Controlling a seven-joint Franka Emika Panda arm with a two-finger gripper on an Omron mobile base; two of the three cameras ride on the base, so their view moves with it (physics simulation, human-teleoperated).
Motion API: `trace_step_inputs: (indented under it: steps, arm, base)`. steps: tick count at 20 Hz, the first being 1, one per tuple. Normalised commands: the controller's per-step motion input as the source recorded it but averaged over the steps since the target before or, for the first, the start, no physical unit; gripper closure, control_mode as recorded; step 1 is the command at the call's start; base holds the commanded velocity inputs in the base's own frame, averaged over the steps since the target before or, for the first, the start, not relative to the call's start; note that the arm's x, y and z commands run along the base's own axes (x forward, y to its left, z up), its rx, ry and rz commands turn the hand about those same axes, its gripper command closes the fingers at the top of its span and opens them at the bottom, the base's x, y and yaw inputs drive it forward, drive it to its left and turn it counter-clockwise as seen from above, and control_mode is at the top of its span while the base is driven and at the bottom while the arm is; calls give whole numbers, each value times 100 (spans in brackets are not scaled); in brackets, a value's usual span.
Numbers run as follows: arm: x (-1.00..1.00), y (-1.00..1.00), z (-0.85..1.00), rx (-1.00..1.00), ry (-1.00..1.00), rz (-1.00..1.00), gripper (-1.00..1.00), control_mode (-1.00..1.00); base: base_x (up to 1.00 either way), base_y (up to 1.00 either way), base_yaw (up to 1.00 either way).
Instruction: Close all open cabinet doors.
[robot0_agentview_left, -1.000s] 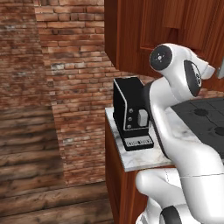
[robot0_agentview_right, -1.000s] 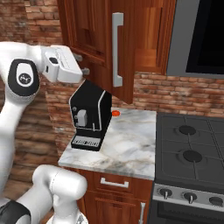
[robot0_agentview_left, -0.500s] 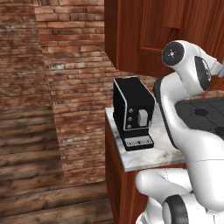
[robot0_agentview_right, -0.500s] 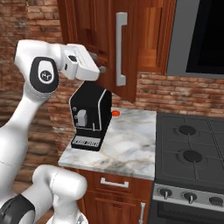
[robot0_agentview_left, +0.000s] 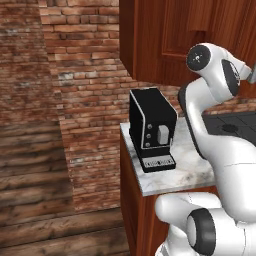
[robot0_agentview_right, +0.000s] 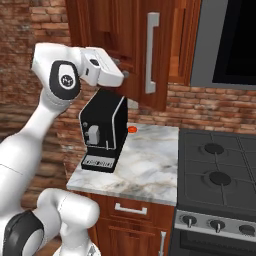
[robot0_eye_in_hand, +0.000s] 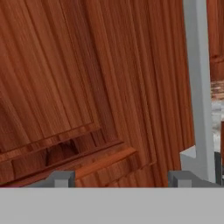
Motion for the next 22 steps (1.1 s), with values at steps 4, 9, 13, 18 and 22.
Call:
trace_step_inputs:
  steps: [4,9,13,18,22]
  arm:
    - [59,-14,-2,0,0,0,-100,-100]
    - [45,-20,0,0,0,0,-100,-100]
    - [32,-32,-2,0,0,3,-100,-100]
    - [26,-39,-2,2,0,7,-100,-100]
    - [33,-41,0,4,0,11,-100,-100]
  base:
    - [0,0,0]
    - [0,0,0]
    - [0,0,0]
    - [0,0,0]
    - [0,0,0]
